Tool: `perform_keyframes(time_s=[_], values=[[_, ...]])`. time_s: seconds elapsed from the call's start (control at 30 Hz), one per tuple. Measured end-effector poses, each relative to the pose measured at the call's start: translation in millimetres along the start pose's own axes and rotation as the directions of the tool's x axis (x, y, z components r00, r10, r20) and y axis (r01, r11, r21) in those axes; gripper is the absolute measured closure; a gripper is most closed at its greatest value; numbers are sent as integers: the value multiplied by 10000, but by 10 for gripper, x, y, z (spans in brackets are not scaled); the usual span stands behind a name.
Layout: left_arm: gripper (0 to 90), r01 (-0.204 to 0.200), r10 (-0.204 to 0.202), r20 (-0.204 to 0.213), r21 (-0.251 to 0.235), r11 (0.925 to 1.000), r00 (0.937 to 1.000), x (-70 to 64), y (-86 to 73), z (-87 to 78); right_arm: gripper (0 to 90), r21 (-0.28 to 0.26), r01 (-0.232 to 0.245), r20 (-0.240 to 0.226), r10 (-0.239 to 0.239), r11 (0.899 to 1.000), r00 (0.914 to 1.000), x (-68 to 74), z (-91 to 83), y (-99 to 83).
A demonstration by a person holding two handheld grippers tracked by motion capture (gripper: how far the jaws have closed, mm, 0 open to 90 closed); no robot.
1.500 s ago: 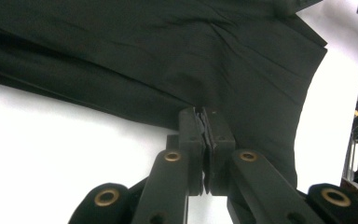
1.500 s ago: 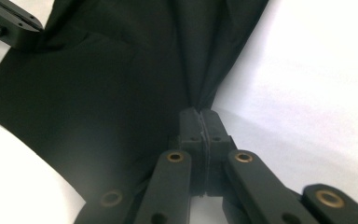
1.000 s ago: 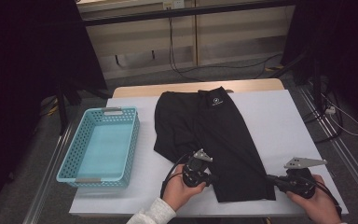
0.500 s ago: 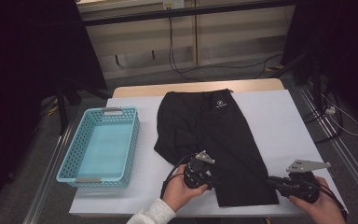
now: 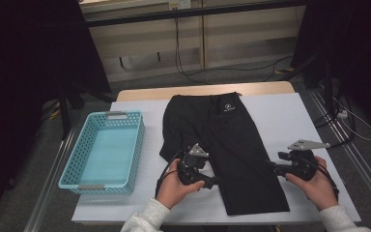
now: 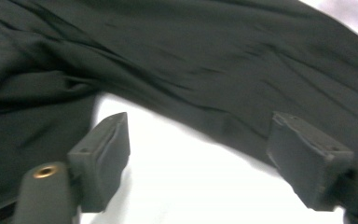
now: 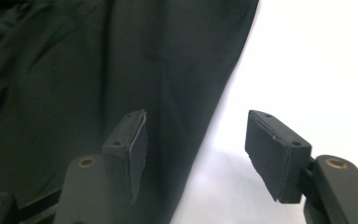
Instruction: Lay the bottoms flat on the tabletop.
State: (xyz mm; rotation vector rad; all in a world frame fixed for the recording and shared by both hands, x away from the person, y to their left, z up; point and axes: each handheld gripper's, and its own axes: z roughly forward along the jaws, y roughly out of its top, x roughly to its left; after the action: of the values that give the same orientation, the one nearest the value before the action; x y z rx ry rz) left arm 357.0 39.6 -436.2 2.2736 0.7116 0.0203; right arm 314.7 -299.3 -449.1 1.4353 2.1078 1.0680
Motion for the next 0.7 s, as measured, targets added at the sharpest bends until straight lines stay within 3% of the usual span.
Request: perform_keyframes(time_s=[0.13, 0.2, 0.33, 0.43, 0.5, 0.57, 0.7], values=[[175, -139, 139, -286, 5, 9999, 9995, 79, -31, -65, 332, 35, -232, 509, 230, 9997, 9984, -64, 215, 109], [164, -26, 21, -451, -112, 9999, 9990, 123, -44, -98, 323, 71, -255, 704, 249, 9997, 9972, -99, 308, 166], [142, 213, -228, -713, -219, 9995, 9972, 213, -72, -171, 338, 191, -185, 463, 176, 9996, 9988, -154, 480, 277], [141, 291, -313, -846, -272, 9992, 9959, 248, -92, -203, 361, 337, -98, 682, 75, 9994, 9976, -167, 593, 349], [141, 344, -378, -1073, -336, 9988, 9935, 257, -104, -209, 383, 337, -335, 613, 314, 9989, 9976, -186, 663, 398], [141, 403, -427, -944, -276, 9988, 9946, 284, -115, -218, 406, 194, -454, 650, 440, 9988, 9969, -221, 725, 451], [141, 544, -575, -1092, -314, 9980, 9924, 325, -134, -243, 439, 310, -387, 863, 359, 9988, 9956, -277, 833, 553]])
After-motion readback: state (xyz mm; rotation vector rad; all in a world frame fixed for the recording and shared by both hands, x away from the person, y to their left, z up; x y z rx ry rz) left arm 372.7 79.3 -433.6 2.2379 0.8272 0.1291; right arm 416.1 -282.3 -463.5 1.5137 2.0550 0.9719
